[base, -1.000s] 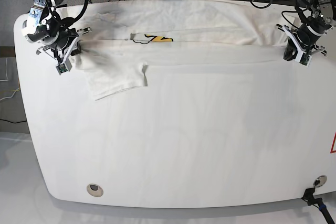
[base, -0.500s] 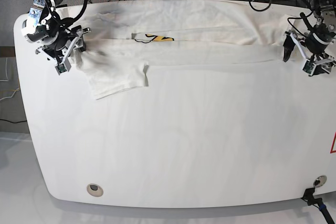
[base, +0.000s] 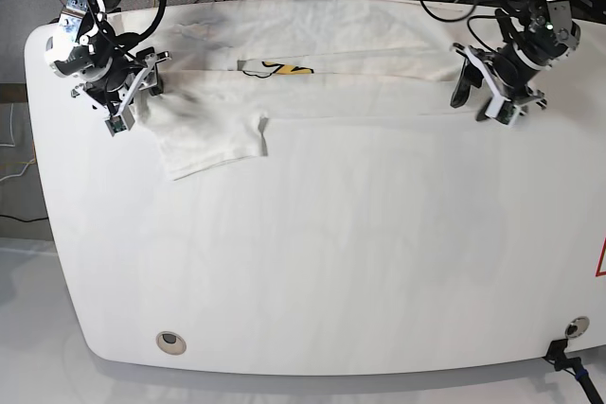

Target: Fold the T-shirt properly

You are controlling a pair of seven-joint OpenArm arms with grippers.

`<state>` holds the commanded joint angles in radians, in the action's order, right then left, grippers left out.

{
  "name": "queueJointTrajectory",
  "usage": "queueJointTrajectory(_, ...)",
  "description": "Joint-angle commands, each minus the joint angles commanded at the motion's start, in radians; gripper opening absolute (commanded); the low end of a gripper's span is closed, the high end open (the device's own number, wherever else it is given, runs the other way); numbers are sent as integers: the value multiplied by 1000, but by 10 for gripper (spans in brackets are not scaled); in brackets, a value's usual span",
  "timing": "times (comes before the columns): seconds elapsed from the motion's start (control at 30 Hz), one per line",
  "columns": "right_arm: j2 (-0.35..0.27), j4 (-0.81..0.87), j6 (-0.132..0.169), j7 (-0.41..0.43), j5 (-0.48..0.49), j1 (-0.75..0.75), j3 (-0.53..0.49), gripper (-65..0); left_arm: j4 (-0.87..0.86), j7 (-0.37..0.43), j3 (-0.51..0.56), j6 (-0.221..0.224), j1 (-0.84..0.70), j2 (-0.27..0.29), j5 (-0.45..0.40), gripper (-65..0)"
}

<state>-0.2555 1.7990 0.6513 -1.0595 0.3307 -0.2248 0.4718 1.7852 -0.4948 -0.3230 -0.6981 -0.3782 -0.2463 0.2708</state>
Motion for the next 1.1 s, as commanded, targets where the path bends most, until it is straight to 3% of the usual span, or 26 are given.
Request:
queueJointTrajectory(0.07,2,0,0,0,0,0,0,-324,0,2,0,0,-6,18,0,-650)
queueJointTrajectory(0.27,2,0,0,0,0,0,0,-324,-5,2,8,0,-6,26,0,-650)
queueJointTrajectory(0.43,2,0,0,0,0,0,0,-324,-80,2,81,0,-6,23,-5,-650)
queueJointTrajectory(0.53,2,0,0,0,0,0,0,-324,-195,12,115,0,5,25,-100,-650)
queueJointTrajectory(0.6,2,0,0,0,0,0,2,-324,-262,71,121,0,32,26,-146,-650)
queueJointTrajectory(0.67,2,2,0,0,0,0,5,-324,-285,106,120,0,32,25,-143,-650)
queueJointTrajectory(0.83,0,32,3,0,5,35,48,-322,-242,106,118,0,32,21,-143,-650)
queueJointTrajectory(0.97,-9,80,17,0,97,72,98,-321,-236,106,118,0,34,21,-143,-650)
queueJointTrajectory(1.1,-32,80,15,-2,123,121,104,-319,-236,106,118,0,34,21,-143,-650)
